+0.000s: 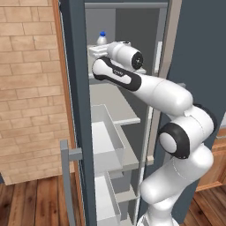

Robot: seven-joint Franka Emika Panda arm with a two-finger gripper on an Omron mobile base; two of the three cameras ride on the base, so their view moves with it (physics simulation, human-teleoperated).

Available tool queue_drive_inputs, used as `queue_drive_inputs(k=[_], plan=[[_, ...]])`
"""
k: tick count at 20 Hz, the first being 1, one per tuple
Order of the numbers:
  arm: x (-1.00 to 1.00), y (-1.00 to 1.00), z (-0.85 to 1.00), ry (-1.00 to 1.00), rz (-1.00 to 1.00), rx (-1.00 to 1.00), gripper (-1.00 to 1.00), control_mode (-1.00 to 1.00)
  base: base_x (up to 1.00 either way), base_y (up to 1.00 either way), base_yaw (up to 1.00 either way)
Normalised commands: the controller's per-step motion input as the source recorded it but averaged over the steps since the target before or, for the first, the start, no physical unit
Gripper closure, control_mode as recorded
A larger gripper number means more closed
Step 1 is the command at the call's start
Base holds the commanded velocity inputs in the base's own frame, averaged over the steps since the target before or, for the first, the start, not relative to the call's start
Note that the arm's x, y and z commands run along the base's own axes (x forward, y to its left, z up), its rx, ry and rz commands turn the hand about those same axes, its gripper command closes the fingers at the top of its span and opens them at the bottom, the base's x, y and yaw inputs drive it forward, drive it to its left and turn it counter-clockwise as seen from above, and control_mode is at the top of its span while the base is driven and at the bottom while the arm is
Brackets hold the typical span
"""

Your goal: Take the bottled waters from the counter and place them in the freezer to freeze. Close the freezer door after placing the bottles.

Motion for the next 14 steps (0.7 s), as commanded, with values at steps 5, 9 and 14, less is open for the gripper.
queue_drive_inputs(k=[5,9,14], plan=[[-0.08,0.00,0.00,0.00,0.00,0.00,-1.00,-1.00,0.00,0.00,0.00],[-0.41,0.00,0.04,0.00,0.00,0.00,-1.00,-1.00,0.00,0.00,0.00],[-0.80,0.00,0.21,-0.02,-0.02,0.00,-1.00,-1.00,0.00,0.00,0.00]])
